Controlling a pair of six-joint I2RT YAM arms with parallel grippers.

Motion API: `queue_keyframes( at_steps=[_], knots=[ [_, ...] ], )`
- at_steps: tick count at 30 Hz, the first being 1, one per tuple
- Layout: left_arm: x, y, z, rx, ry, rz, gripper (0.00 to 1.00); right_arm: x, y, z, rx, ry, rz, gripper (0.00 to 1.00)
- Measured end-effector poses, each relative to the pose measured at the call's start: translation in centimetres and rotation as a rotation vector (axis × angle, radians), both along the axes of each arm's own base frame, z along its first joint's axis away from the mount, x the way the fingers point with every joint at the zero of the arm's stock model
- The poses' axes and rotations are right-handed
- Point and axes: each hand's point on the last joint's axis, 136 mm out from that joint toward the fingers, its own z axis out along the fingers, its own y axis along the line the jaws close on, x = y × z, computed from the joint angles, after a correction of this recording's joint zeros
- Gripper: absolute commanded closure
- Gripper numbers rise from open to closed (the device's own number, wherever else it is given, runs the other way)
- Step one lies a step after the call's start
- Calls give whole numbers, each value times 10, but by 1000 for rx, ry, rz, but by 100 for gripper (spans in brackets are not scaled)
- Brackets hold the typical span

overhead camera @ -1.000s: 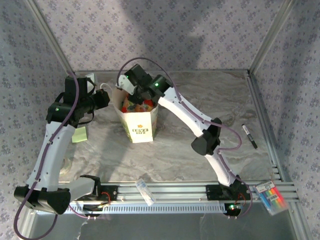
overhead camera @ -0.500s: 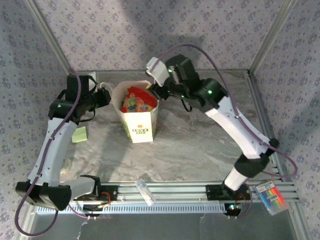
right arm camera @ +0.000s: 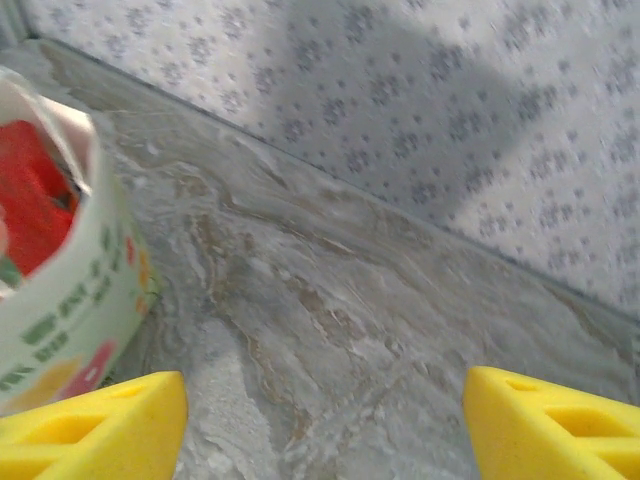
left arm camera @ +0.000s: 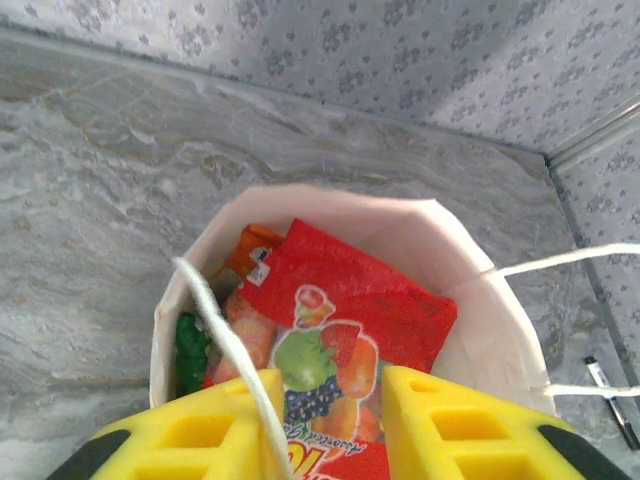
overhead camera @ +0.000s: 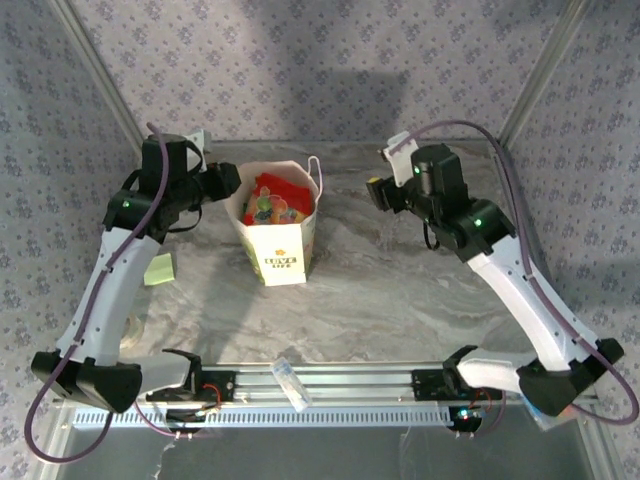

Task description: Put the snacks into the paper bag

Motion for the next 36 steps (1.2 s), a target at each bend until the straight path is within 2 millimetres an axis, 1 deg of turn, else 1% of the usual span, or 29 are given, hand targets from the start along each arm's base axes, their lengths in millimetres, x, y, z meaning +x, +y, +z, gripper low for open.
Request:
queue_keyframes(
  at_steps=[2, 6, 8, 10, 15, 18, 23, 27, 30, 34, 36],
  knots=[
    [1, 4, 14, 3, -30, 18, 67, 2, -15, -12, 18, 20, -51, 25],
    [0, 10, 43, 8, -95, 45, 62, 8, -41, -27, 42, 48, -142, 25],
    [0, 13, 54, 12, -113, 62, 61, 12, -51, -31, 52, 54, -179, 24],
    [0, 17, 58, 21, -121, 79, 61, 15, -58, -34, 60, 58, -205, 24],
    [2, 25, 54, 72, -103, 113, 60, 19, -72, -40, 77, 67, -248, 23],
    [5, 31, 49, 117, -92, 129, 57, 23, -79, -41, 97, 67, -269, 23],
    [11, 48, 52, 230, -131, 186, 53, 28, -92, -42, 124, 64, -307, 23],
    [23, 66, 59, 326, -181, 260, 50, 33, -101, -47, 131, 77, -331, 23],
    [35, 78, 57, 370, -189, 311, 49, 40, -107, -54, 142, 92, -350, 23],
    [52, 97, 48, 433, -169, 379, 47, 48, -111, -61, 150, 108, -363, 22],
    [60, 106, 42, 474, -162, 415, 46, 51, -112, -64, 152, 113, -371, 18]
  ],
)
